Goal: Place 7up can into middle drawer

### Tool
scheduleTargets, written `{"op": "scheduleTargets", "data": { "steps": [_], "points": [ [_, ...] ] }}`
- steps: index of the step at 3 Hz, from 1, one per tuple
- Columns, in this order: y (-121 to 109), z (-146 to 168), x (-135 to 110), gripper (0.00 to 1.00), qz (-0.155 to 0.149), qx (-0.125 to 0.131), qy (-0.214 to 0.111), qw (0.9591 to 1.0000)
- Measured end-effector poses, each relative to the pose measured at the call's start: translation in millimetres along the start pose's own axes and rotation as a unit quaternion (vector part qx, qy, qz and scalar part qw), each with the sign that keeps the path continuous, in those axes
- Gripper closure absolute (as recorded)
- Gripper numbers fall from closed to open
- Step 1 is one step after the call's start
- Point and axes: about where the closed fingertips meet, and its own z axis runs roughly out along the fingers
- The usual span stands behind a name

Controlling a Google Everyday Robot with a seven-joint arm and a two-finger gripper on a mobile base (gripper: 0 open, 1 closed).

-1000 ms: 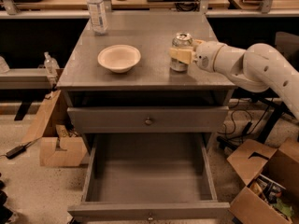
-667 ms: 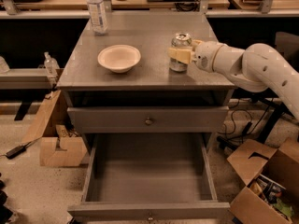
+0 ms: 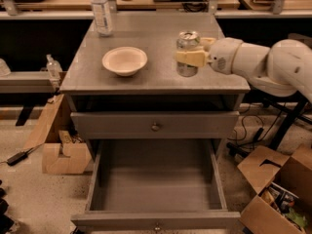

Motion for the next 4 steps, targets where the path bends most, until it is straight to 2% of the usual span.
{"op": "scheduleTargets", "data": {
  "steps": [1, 2, 3, 4],
  "points": [
    [45, -42, -19, 1.00, -0.015, -0.015, 0.000, 0.9998],
    [81, -84, 26, 1.00, -0.010, -0.036, 0.041, 0.9985],
    [103, -101, 81, 1.00, 0.003, -0.069, 0.074, 0.9949],
    [131, -91, 121, 1.00, 0.032, -0.127, 0.086, 0.9877]
  ]
}}
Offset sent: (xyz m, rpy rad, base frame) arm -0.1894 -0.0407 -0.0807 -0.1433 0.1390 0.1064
